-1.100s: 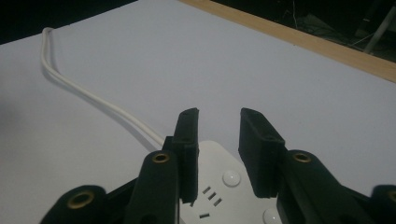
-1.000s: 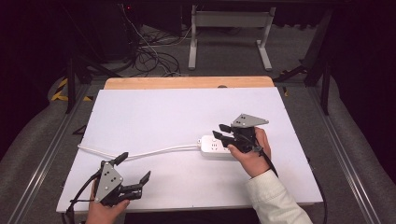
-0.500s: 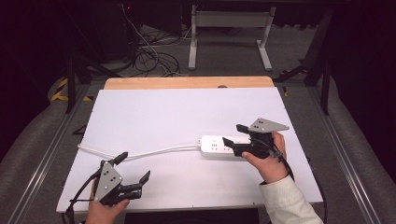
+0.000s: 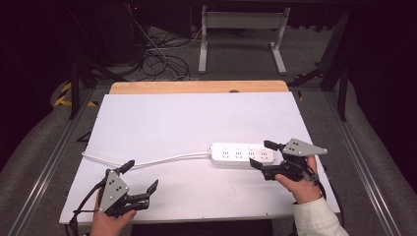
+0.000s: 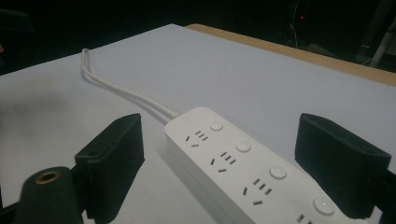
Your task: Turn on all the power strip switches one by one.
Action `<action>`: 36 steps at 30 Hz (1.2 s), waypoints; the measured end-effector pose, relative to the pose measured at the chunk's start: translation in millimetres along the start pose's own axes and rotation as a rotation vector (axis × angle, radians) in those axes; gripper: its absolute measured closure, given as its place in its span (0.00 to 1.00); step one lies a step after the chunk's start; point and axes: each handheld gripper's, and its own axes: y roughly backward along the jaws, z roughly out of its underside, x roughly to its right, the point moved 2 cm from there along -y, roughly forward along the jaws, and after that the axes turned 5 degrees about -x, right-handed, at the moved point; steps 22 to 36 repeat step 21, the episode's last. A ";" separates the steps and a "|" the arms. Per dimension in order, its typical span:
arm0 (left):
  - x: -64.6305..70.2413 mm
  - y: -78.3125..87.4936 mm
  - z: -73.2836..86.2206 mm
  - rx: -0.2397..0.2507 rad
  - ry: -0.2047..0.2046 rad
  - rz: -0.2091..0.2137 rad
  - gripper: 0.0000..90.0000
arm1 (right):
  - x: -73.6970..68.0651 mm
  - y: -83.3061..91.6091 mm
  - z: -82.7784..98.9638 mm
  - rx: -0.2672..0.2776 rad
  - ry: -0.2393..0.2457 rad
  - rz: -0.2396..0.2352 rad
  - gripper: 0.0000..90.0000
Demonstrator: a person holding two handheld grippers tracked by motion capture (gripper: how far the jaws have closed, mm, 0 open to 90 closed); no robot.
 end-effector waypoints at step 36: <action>-5.4 -3.9 13.3 -0.037 0.023 0.064 0.13 | 4.5 7.7 60.9 -0.104 0.041 0.001 0.08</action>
